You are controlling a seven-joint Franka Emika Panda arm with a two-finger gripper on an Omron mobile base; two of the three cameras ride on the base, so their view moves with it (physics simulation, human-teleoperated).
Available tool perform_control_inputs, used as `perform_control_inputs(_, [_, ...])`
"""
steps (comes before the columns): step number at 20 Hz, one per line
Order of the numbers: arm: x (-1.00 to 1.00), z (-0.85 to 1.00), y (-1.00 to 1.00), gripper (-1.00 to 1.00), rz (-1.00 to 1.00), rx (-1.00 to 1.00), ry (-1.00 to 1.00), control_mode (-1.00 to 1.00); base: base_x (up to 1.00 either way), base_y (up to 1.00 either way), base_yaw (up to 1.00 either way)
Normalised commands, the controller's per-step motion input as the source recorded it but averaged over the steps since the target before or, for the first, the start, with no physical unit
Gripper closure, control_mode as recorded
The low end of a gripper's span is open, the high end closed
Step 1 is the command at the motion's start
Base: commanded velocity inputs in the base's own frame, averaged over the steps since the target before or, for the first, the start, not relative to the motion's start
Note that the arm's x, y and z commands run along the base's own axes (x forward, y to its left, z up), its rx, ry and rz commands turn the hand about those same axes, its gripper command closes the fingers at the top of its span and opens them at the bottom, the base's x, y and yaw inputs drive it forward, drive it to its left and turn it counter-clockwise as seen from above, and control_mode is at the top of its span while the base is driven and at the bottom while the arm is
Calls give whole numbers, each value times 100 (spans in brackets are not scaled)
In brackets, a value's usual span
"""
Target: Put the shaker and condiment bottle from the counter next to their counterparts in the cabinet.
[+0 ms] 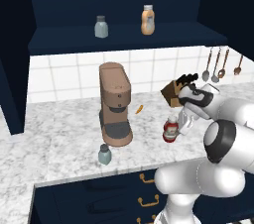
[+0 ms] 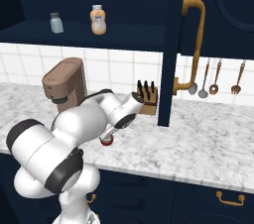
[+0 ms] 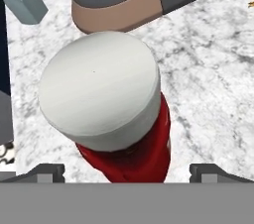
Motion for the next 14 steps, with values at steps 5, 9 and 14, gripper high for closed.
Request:
perform_control_inputs(5, [6, -2, 0, -100, 0, 2, 0, -100, 0, 0, 0])
perform_control_inputs(9, [10, -4, 0, -100, 0, 1, 0, -100, 0, 0, 0])
perform_control_inputs(14, [9, -5, 1, -100, 0, 0, 0, -100, 0, 0, 0])
